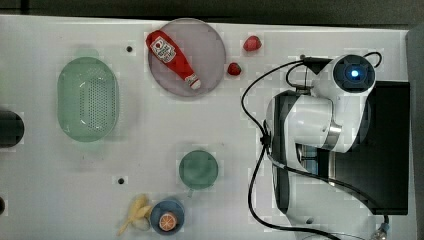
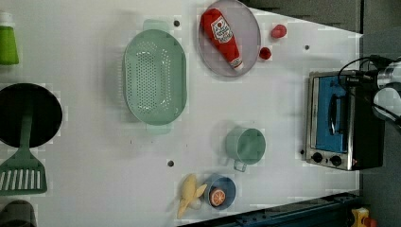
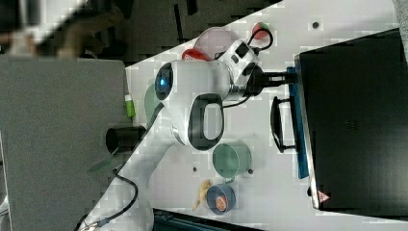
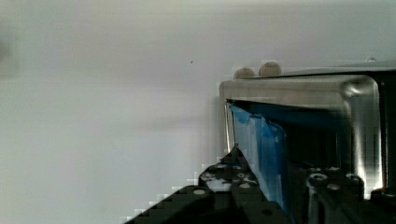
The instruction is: Flap close oven.
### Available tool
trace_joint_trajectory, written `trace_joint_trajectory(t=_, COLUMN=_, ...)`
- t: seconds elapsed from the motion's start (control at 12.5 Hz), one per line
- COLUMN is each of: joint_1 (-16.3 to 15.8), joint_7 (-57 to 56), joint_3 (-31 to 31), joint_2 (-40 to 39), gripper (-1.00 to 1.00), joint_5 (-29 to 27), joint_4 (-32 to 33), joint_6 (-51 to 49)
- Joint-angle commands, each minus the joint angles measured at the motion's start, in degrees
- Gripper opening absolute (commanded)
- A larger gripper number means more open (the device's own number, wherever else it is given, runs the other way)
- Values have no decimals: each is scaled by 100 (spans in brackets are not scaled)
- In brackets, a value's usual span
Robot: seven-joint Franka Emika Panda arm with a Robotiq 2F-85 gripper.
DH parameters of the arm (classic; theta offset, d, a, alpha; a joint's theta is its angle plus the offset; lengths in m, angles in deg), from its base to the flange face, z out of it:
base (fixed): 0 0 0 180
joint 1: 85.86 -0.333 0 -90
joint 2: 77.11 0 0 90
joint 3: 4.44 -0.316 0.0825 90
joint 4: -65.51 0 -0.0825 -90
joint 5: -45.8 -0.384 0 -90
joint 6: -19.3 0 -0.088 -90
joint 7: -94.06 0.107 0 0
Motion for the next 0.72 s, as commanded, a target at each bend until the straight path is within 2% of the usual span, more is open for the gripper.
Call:
trace_joint_trajectory(t=0.08, joint_1=-52, joint_7=-487, joint_3=39, joint_2=-72, gripper=-29, joint_5=-82, joint_4=-56, joint_6=-30)
trace_joint_trajectory(t=0.56, joint_1=-241, joint_7=-362, joint_3=-148, joint_2=710, gripper=99, joint_5=-96, joint_4=-211, joint_6=-1386)
trace_joint_trajectory(t=0.72, joint_1=-315, joint_7=-183, joint_3=-364, joint_2=1063, gripper=100, joint_5=-329, joint_4=-360, joint_6=-1987)
